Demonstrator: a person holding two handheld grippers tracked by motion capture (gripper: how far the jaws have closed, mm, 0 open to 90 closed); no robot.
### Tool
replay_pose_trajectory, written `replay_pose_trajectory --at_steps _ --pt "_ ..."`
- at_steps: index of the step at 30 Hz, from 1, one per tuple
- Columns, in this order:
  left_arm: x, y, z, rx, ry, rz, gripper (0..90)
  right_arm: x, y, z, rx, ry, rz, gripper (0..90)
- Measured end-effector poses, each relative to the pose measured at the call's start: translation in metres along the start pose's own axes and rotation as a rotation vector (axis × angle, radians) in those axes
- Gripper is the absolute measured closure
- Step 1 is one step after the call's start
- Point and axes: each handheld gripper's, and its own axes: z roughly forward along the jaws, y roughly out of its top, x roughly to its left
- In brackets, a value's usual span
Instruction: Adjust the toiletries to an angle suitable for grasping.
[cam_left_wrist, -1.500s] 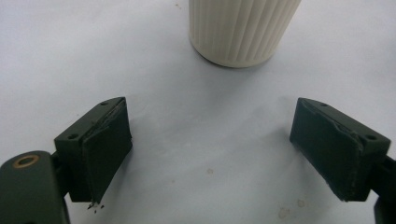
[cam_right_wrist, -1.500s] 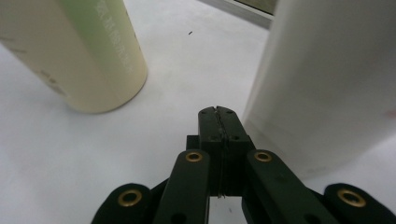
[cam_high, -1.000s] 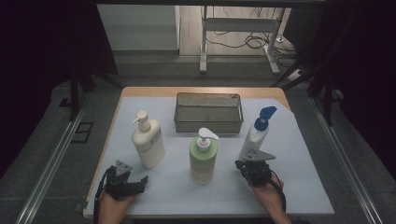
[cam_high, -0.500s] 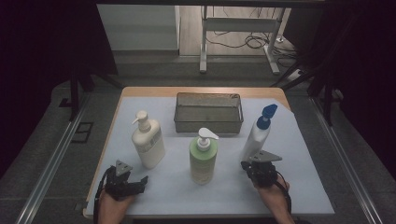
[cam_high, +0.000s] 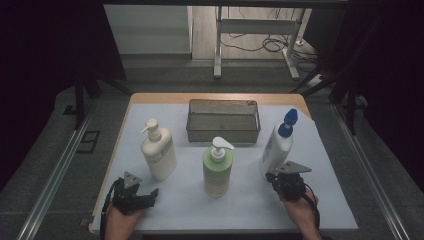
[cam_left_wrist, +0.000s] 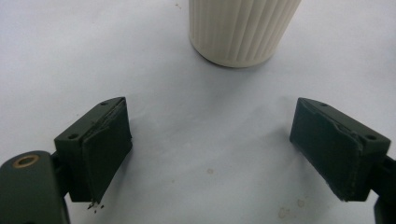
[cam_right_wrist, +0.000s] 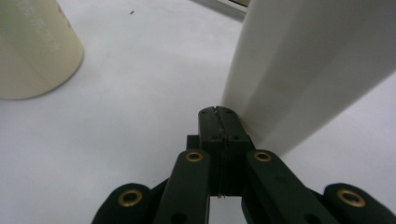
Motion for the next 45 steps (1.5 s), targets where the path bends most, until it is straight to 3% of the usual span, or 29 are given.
replay_pose_trajectory --at_steps 24,36,45 --pt "0.0 0.0 0.0 0.001 0.0 0.003 12.2 -0.042 -0.012 -0.006 0.0 -0.062 0.074 87.7" --pt "0.0 0.0 0.0 0.0 0.001 0.002 12.2 -0.038 -0.012 -0.011 -0.017 -0.012 0.077 78.6" --pt "0.0 0.0 0.0 -0.001 0.0 -0.001 12.2 -0.039 -0.014 -0.025 -0.029 0.007 0.093 63.8"
